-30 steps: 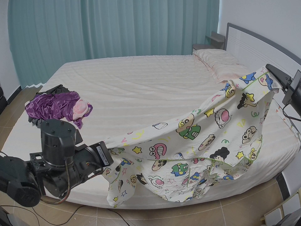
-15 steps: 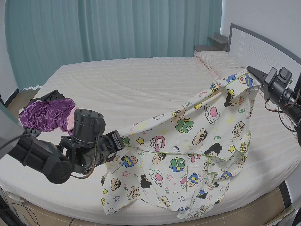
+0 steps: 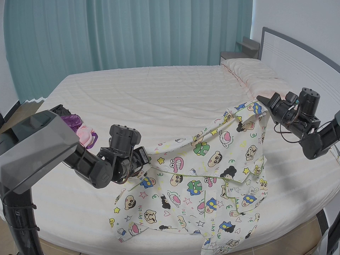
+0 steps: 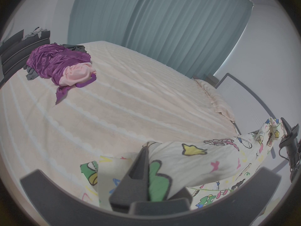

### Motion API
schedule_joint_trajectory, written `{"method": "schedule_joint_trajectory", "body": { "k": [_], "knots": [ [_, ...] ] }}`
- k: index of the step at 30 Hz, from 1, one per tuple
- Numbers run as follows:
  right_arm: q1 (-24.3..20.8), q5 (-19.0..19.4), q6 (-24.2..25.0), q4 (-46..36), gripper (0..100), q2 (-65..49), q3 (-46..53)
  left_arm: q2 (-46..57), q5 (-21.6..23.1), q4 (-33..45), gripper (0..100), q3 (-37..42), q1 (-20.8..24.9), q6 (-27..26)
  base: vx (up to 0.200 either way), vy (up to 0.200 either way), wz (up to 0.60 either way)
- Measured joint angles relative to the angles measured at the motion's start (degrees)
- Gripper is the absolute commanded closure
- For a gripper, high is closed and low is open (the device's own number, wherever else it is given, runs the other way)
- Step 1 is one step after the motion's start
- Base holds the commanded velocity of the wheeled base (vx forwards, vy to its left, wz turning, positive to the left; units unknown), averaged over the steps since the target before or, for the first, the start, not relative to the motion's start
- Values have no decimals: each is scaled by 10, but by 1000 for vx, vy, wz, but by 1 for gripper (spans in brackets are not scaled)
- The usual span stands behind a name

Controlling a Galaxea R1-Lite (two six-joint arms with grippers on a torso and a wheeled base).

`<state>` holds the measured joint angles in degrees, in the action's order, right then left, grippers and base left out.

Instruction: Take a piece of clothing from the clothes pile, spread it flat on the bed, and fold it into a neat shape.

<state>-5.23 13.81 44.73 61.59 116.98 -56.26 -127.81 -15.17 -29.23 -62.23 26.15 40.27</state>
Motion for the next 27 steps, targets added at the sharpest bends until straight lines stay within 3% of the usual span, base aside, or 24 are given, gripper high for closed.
{"method": "schedule_joint_trajectory", "body": {
  "k": [2,3,4,16,27],
  "knots": [
    [-1,-10,0,0,100,24,-20,-18,0,7,100,-18,-5,0,0,0,0],
    [-2,-17,0,0,100,42,-33,-30,0,12,0,-31,-9,0,0,0,0],
    [-3,-21,1,0,0,53,-41,-38,0,17,0,-40,-12,0,0,0,0],
    [-19,-66,33,-24,0,212,-207,-139,0,66,0,-162,-63,4,0,0,0],
    [-6,-144,115,-155,0,290,-355,-178,-6,96,0,-278,-137,8,0,0,0]
  ]
}}
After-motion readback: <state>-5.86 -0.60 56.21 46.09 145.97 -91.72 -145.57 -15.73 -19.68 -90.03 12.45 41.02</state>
